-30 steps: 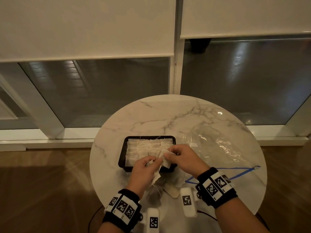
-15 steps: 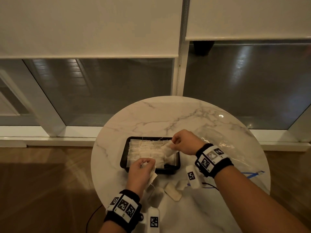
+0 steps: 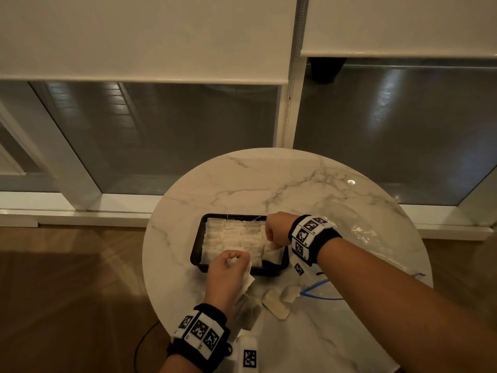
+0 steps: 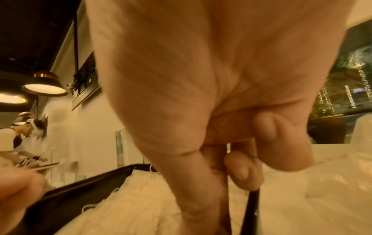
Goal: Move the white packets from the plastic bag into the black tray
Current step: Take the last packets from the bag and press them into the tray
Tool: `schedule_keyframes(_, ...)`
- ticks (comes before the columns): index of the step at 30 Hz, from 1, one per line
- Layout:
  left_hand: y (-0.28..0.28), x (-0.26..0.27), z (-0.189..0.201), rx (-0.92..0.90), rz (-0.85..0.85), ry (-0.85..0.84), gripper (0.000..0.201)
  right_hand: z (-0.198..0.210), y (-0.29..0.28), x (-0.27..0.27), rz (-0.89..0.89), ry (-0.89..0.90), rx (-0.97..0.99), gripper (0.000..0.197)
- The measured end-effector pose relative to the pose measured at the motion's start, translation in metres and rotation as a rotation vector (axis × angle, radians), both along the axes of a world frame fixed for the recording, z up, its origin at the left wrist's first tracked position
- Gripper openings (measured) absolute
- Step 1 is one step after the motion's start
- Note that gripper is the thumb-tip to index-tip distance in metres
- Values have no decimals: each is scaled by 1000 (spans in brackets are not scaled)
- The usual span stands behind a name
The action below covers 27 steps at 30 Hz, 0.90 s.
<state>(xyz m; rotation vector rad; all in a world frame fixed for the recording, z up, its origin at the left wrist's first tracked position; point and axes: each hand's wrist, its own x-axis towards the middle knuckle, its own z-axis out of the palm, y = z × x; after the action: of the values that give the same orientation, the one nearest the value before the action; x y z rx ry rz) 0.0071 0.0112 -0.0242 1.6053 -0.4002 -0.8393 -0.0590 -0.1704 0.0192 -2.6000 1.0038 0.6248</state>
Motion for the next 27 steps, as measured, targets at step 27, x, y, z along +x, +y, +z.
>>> schedule_keyframes(27,4,1,11,-130,30,248,21,21,23,-26,-293,-607,121,15)
